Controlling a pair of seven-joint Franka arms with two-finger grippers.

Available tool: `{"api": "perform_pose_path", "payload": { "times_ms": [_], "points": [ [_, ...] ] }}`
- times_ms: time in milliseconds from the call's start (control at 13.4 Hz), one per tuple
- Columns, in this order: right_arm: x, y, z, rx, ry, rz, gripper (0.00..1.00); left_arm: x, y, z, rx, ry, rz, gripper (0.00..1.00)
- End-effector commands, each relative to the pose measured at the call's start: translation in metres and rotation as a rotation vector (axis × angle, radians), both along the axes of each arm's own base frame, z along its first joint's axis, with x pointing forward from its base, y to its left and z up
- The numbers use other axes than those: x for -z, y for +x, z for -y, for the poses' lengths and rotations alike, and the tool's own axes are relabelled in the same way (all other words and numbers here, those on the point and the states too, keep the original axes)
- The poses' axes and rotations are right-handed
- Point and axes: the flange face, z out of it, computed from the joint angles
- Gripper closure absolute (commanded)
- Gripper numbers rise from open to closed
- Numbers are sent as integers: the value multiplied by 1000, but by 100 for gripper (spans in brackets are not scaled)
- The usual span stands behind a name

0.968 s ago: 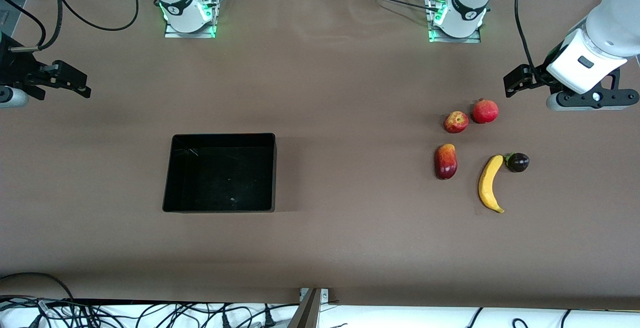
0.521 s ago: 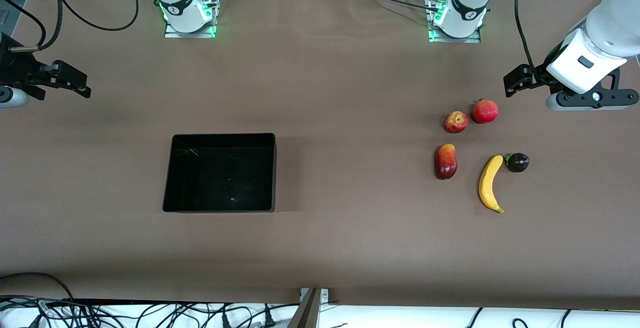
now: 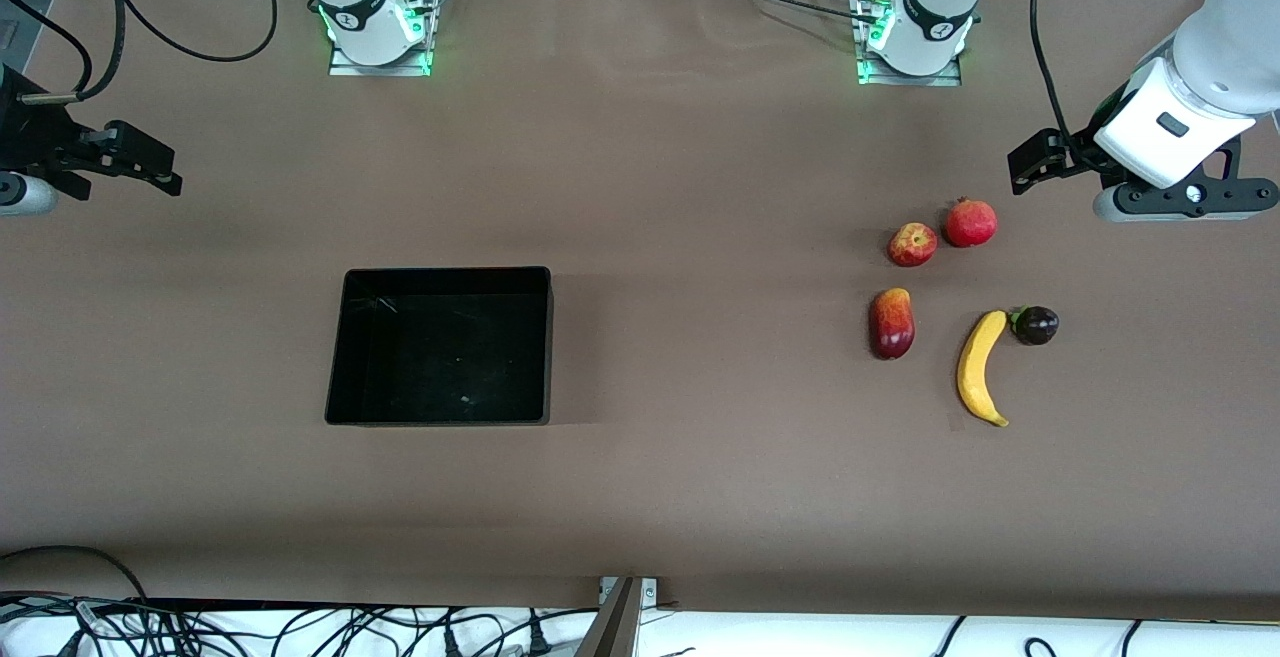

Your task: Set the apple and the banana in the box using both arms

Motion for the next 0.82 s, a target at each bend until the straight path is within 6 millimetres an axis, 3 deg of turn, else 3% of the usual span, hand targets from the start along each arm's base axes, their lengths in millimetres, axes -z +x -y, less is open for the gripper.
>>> {"api": "perform_pose_path", "payload": {
  "times_ms": [0,149,447,745],
  "points": [
    [-5,-3,-1,-8,16,-5,0,-8,-3,2,-3,11,0,0],
    [11,0,-7,-2,13,-23,0,-8,-3,5,2,10,0,0],
    [117,22,-14,-1,0,-40,0,-8,-3,2,-1,10,0,0],
    [224,30,-15,24,10,-46,0,-8,-2,-6,-3,11,-1,0]
  ]
}}
